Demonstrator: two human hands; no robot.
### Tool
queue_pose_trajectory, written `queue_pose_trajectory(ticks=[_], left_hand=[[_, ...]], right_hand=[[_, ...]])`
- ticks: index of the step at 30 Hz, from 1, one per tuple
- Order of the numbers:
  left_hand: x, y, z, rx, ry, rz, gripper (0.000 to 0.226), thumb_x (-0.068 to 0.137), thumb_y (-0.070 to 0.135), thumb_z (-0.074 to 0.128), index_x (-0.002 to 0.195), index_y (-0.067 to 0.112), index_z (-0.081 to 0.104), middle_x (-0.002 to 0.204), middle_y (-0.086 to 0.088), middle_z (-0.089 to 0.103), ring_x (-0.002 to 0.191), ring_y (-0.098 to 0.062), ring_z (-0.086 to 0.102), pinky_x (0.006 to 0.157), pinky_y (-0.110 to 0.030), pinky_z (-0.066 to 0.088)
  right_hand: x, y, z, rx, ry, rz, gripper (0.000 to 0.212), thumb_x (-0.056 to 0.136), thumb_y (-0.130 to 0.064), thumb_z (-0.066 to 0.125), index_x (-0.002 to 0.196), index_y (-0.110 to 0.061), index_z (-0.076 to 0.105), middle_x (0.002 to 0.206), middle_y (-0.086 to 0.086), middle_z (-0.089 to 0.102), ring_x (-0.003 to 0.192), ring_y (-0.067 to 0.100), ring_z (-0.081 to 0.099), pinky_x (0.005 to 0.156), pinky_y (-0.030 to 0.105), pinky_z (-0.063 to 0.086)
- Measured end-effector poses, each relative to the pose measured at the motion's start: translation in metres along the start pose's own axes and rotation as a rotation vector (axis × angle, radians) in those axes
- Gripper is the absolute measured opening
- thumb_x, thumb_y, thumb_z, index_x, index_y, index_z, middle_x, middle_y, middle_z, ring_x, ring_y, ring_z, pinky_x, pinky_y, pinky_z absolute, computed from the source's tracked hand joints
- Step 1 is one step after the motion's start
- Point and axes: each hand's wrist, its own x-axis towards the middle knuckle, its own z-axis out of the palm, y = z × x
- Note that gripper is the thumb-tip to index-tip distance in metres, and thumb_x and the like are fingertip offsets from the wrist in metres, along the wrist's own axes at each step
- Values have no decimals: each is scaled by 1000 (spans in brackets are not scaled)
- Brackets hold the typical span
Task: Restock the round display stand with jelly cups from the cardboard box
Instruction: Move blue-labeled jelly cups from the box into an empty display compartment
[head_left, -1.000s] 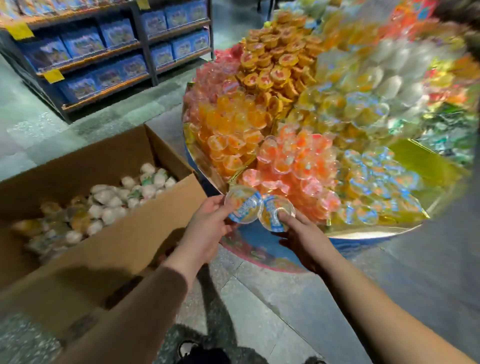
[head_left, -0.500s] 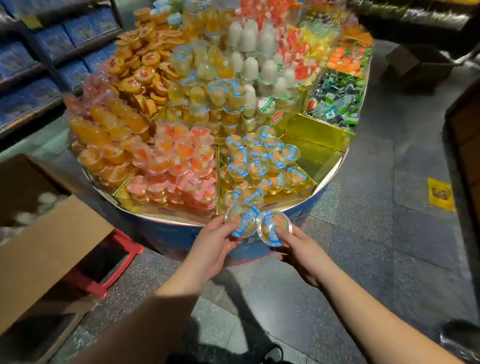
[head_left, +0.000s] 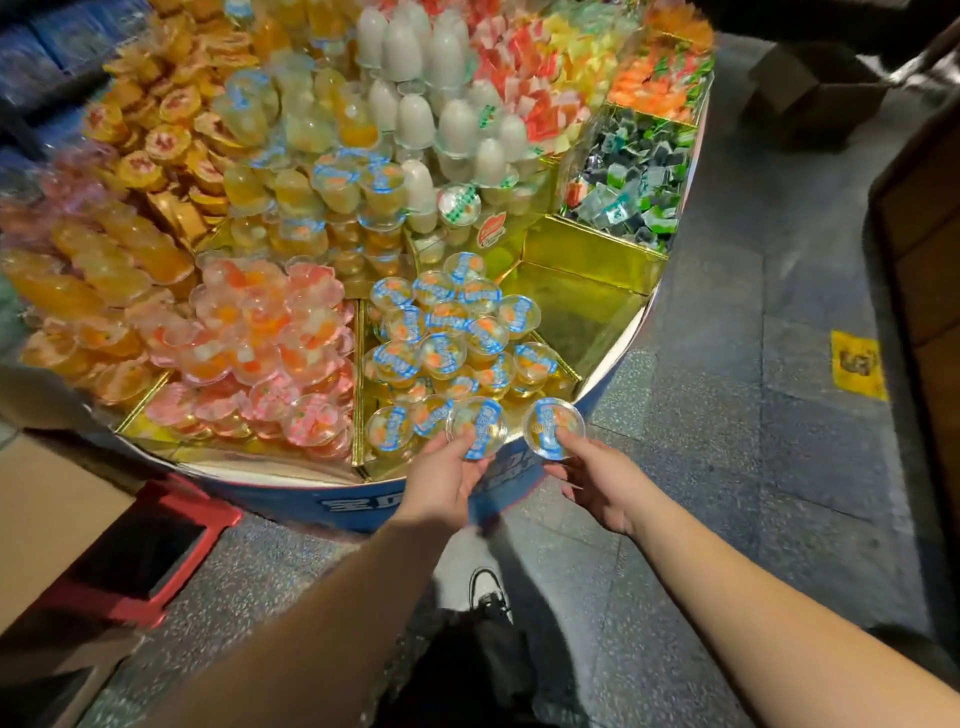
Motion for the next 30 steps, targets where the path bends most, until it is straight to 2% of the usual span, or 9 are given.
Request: queue_pose_trajectory(ticks=[3, 5, 7, 8, 9, 11, 15, 21, 30], left_hand=[[38, -6, 5, 15, 86, 99, 40, 93, 4, 62, 131, -1, 52, 95, -12, 66, 81, -27, 67, 83, -39, 56], [67, -7, 9, 43, 42, 21, 47, 87, 15, 72, 128, -2, 59, 103, -21, 66, 91, -35, 67, 84, -38, 54], [86, -10, 15, 435, 238, 1, 45, 95, 29, 63, 133, 6, 56, 118, -20, 61, 106, -33, 61, 92, -36, 48], [91, -6, 18, 206, 234, -85, 36, 98, 29, 57, 128, 9, 55, 117, -15, 61, 103, -29, 61, 95, -37, 48], [93, -3, 22, 35, 170, -70, 24, 99, 24, 56, 119, 10, 55, 109, -12, 62, 94, -25, 63, 93, -38, 50], [90, -6, 27, 211, 212, -8, 11, 98, 18, 58, 106, 10, 56, 97, -13, 65, 80, -23, 64, 83, -39, 53], [98, -9, 33, 334, 276, -2, 21, 96, 23, 61, 115, 12, 64, 105, -16, 69, 81, -24, 64, 68, -34, 52], [106, -20, 40, 337, 318, 47, 13, 99, 27, 57, 107, 21, 65, 103, -3, 69, 84, -19, 66, 88, -42, 54], [113, -34, 45, 382, 449, 163, 22, 98, 35, 56, 113, 20, 59, 98, 3, 66, 90, -20, 64, 83, -39, 50]], right_hand=[[35, -20, -8, 12, 29, 45, 22, 94, -41, 60, 110, -26, 56, 93, -5, 69, 88, 4, 64, 61, 20, 39], [56, -31, -10, -5, 34, 72, 24, 94, -43, 60, 112, -27, 57, 98, -6, 69, 88, 3, 64, 59, 19, 40], [72, -40, -8, -24, 41, 87, 24, 94, -42, 61, 113, -27, 57, 99, -5, 69, 87, 4, 65, 57, 18, 39], [80, -43, -6, -39, 43, 94, 25, 94, -41, 61, 114, -26, 58, 100, -4, 69, 87, 4, 66, 57, 18, 39], [87, -46, -3, -50, 43, 103, 27, 95, -40, 61, 117, -25, 58, 101, -4, 70, 88, 5, 66, 56, 18, 39], [99, -50, 1, -60, 33, 113, 32, 96, -39, 60, 124, -24, 57, 104, -3, 71, 94, 7, 67, 48, 17, 40], [116, -50, 2, -64, 15, 121, 40, 96, -38, 61, 131, -20, 53, 119, 0, 69, 102, 12, 69, 42, 16, 44], [130, -50, -1, -101, 6, 138, 46, 96, -36, 61, 134, -13, 49, 124, 4, 66, 100, 13, 71, 46, 17, 47], [140, -54, 0, -227, -25, 131, 42, 97, -47, 56, 127, -19, 50, 114, 6, 71, 103, 13, 69, 62, 23, 48]])
